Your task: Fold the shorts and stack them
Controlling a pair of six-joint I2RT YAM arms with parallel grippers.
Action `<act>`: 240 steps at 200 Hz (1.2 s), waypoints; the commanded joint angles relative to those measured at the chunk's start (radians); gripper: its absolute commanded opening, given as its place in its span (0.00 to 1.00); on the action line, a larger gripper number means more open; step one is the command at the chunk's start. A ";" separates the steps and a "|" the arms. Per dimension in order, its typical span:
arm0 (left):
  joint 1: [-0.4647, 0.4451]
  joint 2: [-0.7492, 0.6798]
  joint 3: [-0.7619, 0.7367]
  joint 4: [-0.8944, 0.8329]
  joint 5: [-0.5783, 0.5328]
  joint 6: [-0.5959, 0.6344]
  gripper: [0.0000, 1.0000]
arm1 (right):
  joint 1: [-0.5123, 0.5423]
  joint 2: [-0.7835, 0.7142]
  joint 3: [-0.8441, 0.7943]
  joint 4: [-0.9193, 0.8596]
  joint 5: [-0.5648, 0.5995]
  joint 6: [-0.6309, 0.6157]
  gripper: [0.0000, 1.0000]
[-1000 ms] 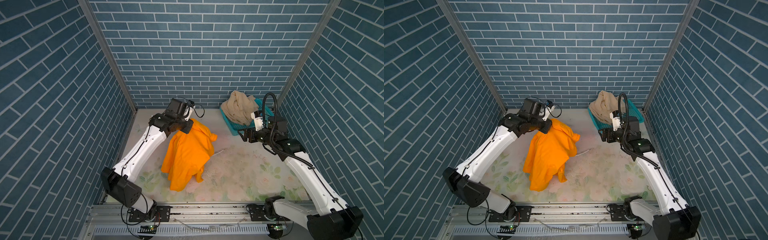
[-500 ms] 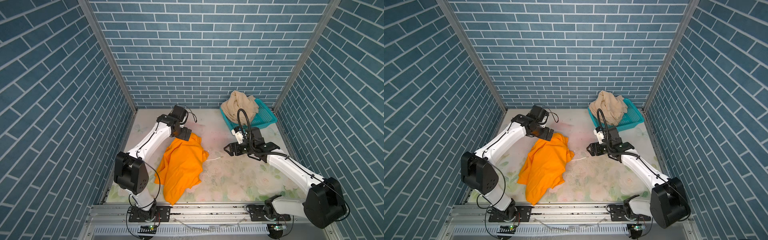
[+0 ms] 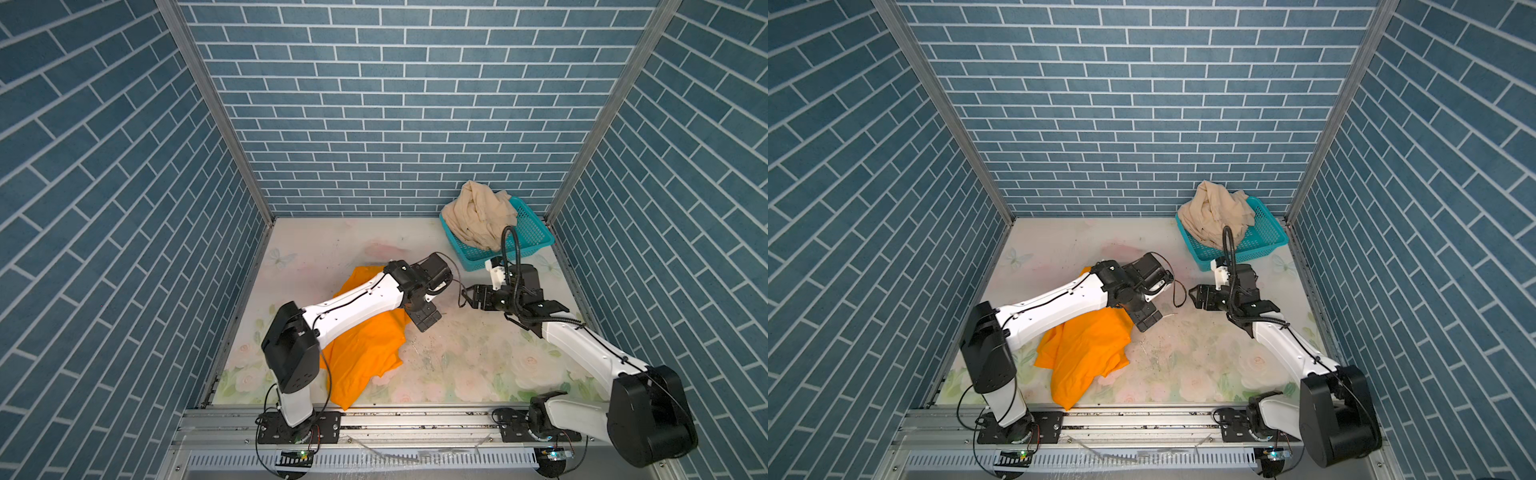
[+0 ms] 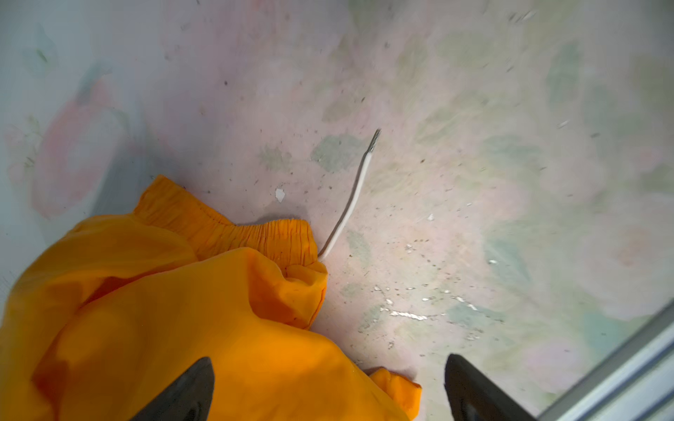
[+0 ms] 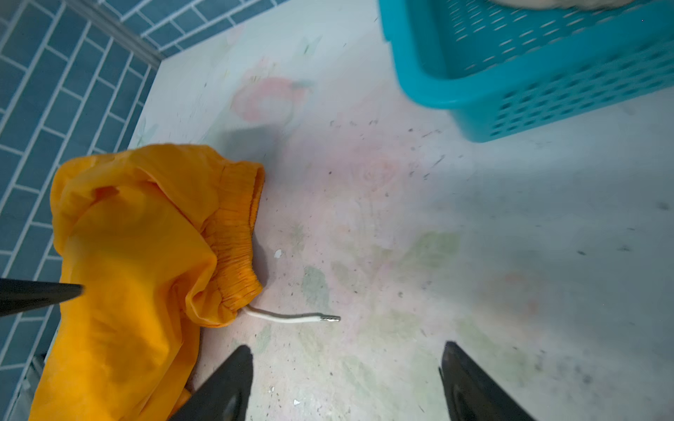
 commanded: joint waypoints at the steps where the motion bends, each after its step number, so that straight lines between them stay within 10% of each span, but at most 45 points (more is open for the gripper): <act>1: 0.002 0.035 -0.011 0.019 -0.078 0.044 1.00 | -0.035 -0.128 -0.059 0.027 0.025 0.085 0.83; 72: 0.005 0.213 -0.050 0.102 -0.171 0.030 0.90 | -0.131 -0.354 -0.184 0.017 -0.011 0.173 0.86; 107: 0.024 0.248 -0.069 0.129 -0.200 0.022 0.56 | -0.145 -0.368 -0.176 0.008 -0.024 0.171 0.86; 141: 0.071 0.226 -0.032 0.106 -0.213 0.027 0.00 | -0.147 -0.340 -0.159 -0.024 -0.025 0.135 0.85; 195: 0.150 0.040 0.152 0.041 0.087 0.155 0.00 | -0.145 -0.285 -0.108 -0.043 -0.056 0.041 0.84; 240: 0.156 0.036 0.643 -0.247 0.410 0.196 0.00 | -0.145 -0.312 -0.069 -0.053 -0.075 -0.015 0.84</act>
